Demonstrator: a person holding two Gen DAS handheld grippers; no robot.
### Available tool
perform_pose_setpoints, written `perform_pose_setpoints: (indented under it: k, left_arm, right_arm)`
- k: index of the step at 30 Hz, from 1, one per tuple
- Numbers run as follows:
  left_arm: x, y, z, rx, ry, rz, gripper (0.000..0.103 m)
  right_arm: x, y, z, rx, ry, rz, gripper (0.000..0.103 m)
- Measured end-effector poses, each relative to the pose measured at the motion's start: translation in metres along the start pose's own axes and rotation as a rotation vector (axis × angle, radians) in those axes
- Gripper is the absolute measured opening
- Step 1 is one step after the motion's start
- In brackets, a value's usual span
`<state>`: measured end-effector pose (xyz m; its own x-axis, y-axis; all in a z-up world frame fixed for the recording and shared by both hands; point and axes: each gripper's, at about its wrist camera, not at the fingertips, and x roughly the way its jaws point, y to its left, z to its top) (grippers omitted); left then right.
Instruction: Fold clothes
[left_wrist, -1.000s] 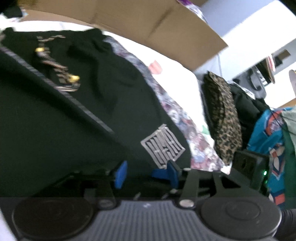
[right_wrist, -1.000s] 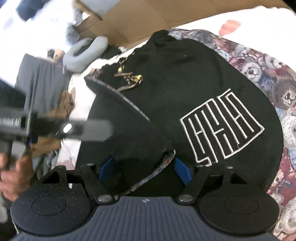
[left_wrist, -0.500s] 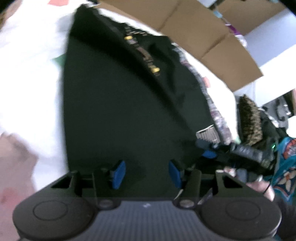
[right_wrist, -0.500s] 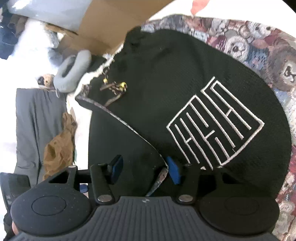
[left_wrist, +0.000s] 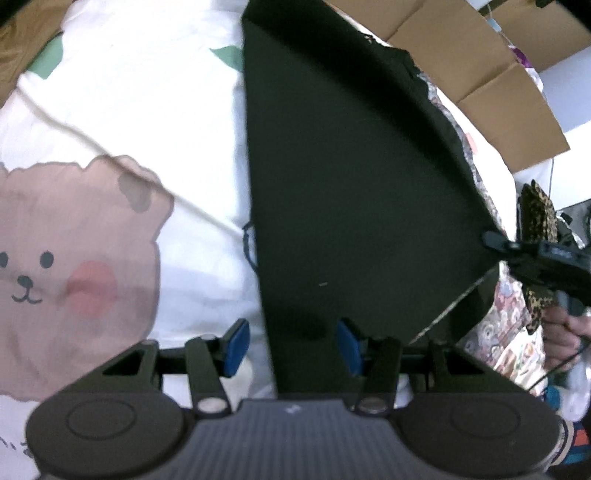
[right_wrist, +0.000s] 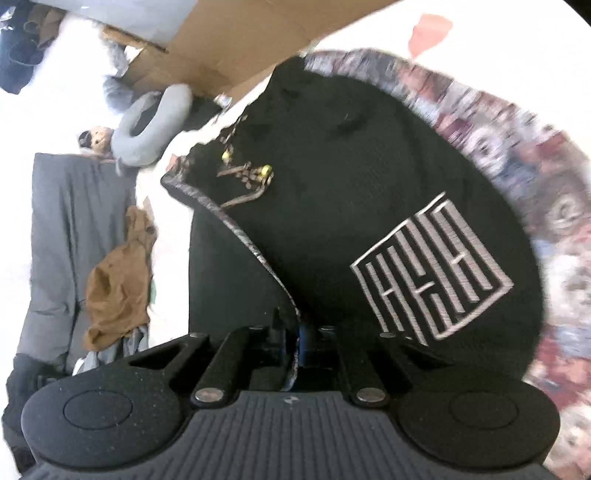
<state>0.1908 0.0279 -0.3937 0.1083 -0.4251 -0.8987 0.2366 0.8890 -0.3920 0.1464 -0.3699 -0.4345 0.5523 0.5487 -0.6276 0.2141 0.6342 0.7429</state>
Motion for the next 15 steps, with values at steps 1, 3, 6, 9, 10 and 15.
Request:
perform_pose_setpoints:
  k: [1, 3, 6, 9, 10, 15]
  left_arm:
    - [0.001, -0.001, 0.0, 0.004, 0.002, 0.003, 0.055]
    - [0.003, -0.004, 0.0, 0.006, 0.011, -0.008, 0.055]
    - [0.007, -0.007, 0.0, 0.01, 0.024, -0.025, 0.055]
    - [0.011, -0.011, -0.001, 0.012, 0.039, -0.04, 0.055]
    - [0.013, -0.012, -0.001, 0.013, 0.046, -0.043, 0.055]
    - [0.017, -0.019, -0.004, 0.029, 0.065, -0.06, 0.055]
  right_arm:
    - [-0.006, 0.002, 0.0, 0.0, -0.007, -0.004, 0.004]
    - [-0.019, 0.005, 0.001, 0.0, -0.021, -0.013, 0.004]
    - [-0.038, 0.009, 0.001, 0.001, -0.041, -0.025, 0.003]
    - [-0.056, 0.014, 0.002, 0.001, -0.062, -0.038, 0.003]
    - [-0.063, 0.015, 0.002, 0.001, -0.069, -0.042, 0.003]
    - [-0.084, 0.016, 0.002, -0.004, -0.098, -0.062, 0.004]
